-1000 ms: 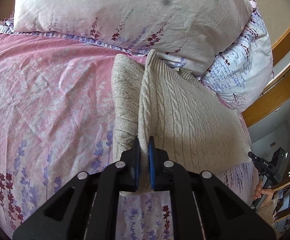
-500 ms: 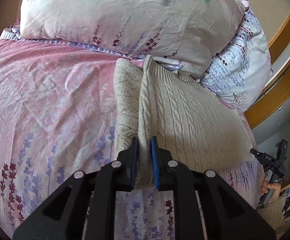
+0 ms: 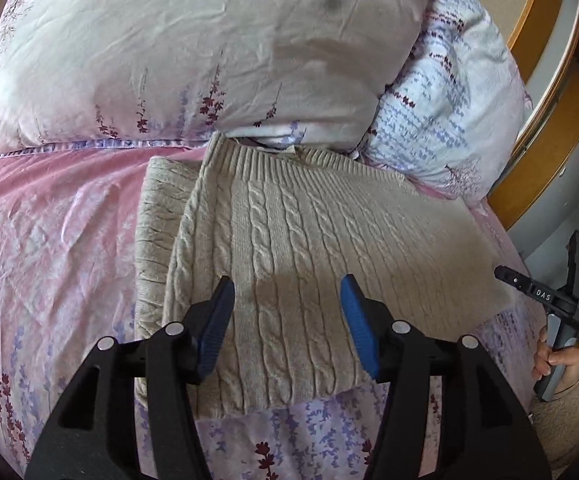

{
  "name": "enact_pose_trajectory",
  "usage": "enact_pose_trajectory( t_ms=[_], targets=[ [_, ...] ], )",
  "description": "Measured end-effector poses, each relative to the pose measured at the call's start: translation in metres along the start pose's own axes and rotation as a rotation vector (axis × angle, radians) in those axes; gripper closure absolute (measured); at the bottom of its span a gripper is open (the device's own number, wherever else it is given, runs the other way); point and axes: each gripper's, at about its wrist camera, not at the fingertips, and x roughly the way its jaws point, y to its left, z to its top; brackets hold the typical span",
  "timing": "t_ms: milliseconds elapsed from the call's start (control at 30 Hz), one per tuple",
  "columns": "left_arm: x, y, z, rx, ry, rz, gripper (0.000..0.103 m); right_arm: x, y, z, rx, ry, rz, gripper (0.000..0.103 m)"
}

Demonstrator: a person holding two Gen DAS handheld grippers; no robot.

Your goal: Fold small clothes

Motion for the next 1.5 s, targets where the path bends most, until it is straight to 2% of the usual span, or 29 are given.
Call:
enact_pose_trajectory(
  t_ms=[67, 133, 300, 433, 500, 600, 733, 1067, 1133, 1200, 1500],
  targets=[
    [0.008, 0.002, -0.004, 0.004, 0.03, 0.02, 0.046, 0.007, 0.0, -0.003, -0.007, 0.031, -0.019, 0.052],
    [0.012, 0.004, -0.008, 0.013, 0.035, 0.029, 0.046, 0.014, 0.001, -0.007, -0.022, 0.058, -0.032, 0.05],
    [0.011, 0.007, -0.01, 0.008, 0.032, 0.027, 0.045, 0.019, 0.015, -0.012, -0.119, 0.06, -0.1, 0.044],
    [-0.007, 0.03, -0.001, -0.123, 0.01, -0.052, 0.042, 0.014, 0.014, -0.004, -0.084, 0.076, -0.086, 0.042],
    [-0.015, 0.048, 0.006, -0.193, -0.012, -0.058, 0.04, 0.01, 0.017, 0.002, -0.074, 0.051, -0.084, 0.034],
    [-0.014, 0.07, 0.015, -0.256, -0.001, -0.041, 0.037, 0.009, 0.028, 0.012, -0.081, 0.018, -0.077, 0.034],
    [-0.004, 0.085, 0.018, -0.328, 0.029, -0.083, 0.036, 0.022, 0.048, 0.019, -0.108, 0.015, -0.082, 0.034],
    [0.019, 0.084, 0.024, -0.345, 0.053, -0.091, 0.035, 0.045, 0.068, 0.017, -0.135, 0.021, -0.109, 0.033],
    [0.022, 0.083, 0.024, -0.346, 0.051, -0.086, 0.035, 0.048, 0.068, 0.015, -0.134, 0.028, -0.117, 0.028],
    [0.024, 0.083, 0.025, -0.34, 0.046, -0.08, 0.035, 0.05, 0.067, 0.014, -0.133, 0.028, -0.14, 0.019],
    [0.031, 0.078, 0.031, -0.332, 0.04, -0.082, 0.032, 0.055, 0.057, 0.014, -0.087, 0.044, -0.089, 0.017]
  ],
)
